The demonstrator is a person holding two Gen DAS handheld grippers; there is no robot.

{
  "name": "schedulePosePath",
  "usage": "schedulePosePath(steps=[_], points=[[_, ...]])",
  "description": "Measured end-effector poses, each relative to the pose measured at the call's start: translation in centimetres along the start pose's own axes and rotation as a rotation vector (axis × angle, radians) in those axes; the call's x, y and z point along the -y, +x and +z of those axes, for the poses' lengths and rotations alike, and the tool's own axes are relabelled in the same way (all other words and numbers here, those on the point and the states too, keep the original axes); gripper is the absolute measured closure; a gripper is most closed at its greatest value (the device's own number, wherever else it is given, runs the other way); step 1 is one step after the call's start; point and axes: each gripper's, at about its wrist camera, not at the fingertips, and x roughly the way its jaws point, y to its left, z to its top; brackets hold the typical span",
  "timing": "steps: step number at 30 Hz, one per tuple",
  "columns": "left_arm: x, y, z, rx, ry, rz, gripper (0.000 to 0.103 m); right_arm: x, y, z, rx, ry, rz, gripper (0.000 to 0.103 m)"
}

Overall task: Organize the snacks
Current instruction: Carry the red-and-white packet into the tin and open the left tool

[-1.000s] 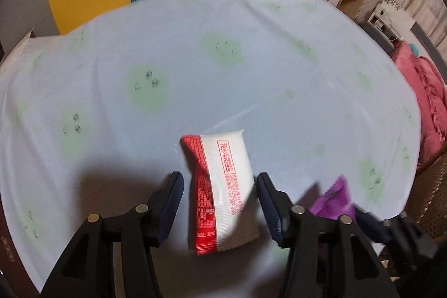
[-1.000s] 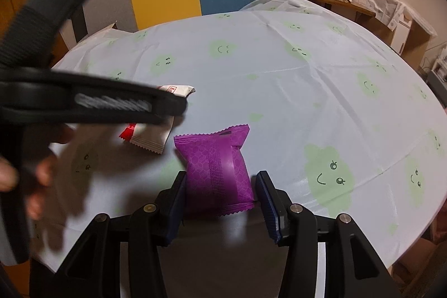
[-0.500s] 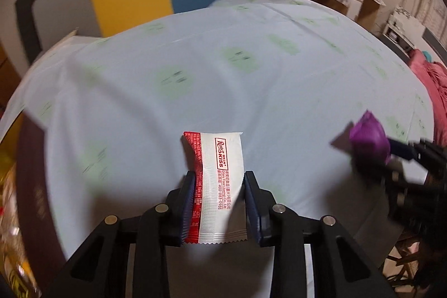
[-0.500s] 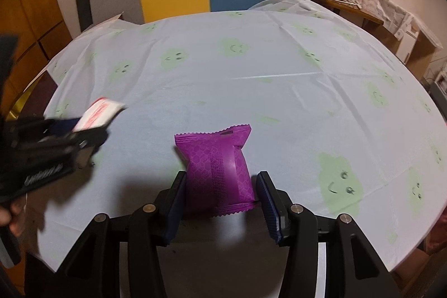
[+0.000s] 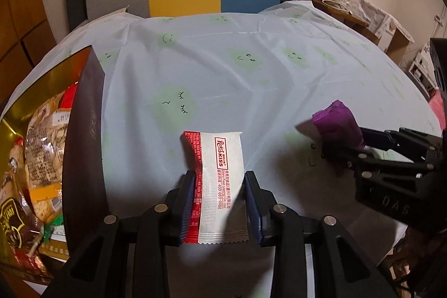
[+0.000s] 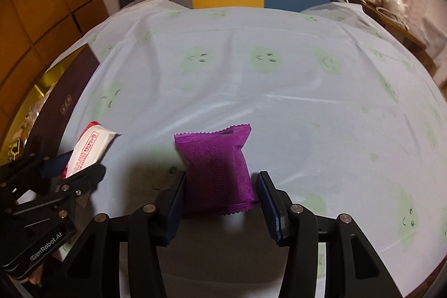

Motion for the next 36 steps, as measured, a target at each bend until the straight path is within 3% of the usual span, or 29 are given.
schedulePosePath(steps=[14, 21, 36], points=[[-0.1, -0.2, -0.9, 0.07, -0.001, -0.005, 0.068, -0.6, 0.4, -0.3, 0.011, 0.006, -0.014, 0.052], [-0.6, -0.2, -0.9, 0.076, -0.016, -0.037, 0.068, -0.6, 0.6, -0.1, 0.03, 0.017, -0.021, 0.048], [-0.4, 0.1, -0.4, 0.049, -0.024, -0.03, 0.068, -0.9, 1.0, -0.4, 0.068, -0.007, -0.037, 0.049]])
